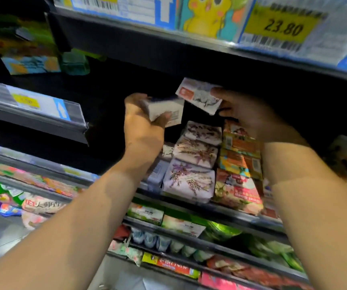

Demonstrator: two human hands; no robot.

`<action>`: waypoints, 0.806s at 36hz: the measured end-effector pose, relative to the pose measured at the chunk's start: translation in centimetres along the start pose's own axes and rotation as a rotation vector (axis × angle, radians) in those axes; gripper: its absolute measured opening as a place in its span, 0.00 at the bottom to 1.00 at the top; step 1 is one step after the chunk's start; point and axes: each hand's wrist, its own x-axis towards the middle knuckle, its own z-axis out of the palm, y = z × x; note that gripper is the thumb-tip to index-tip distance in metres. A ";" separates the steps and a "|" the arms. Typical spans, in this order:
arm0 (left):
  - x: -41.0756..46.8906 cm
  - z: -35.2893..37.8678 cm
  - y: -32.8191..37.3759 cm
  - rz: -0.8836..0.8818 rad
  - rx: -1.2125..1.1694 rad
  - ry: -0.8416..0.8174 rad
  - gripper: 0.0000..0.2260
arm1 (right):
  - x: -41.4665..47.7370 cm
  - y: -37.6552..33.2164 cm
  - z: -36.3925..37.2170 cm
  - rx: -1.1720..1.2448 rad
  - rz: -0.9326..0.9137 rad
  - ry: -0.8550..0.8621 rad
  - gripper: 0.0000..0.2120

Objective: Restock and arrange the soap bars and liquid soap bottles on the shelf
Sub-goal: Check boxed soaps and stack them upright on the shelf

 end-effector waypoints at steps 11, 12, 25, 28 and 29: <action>-2.4 2.9 3.2 -0.062 0.090 -0.204 0.26 | -10.5 3.7 -7.5 0.140 -0.057 0.283 0.08; -2.5 3.4 3.3 -0.084 0.128 -0.234 0.27 | -11.3 4.0 -7.9 0.120 -0.049 0.290 0.06; -8.7 9.5 6.9 -0.167 0.187 -0.525 0.21 | -21.0 8.2 -14.0 -0.004 0.092 0.328 0.04; -9.2 10.4 7.3 -0.171 0.196 -0.552 0.22 | -22.1 8.9 -14.0 0.040 0.141 0.292 0.06; -9.2 10.8 7.5 -0.185 0.193 -0.568 0.22 | -22.4 9.1 -13.9 0.042 0.154 0.283 0.08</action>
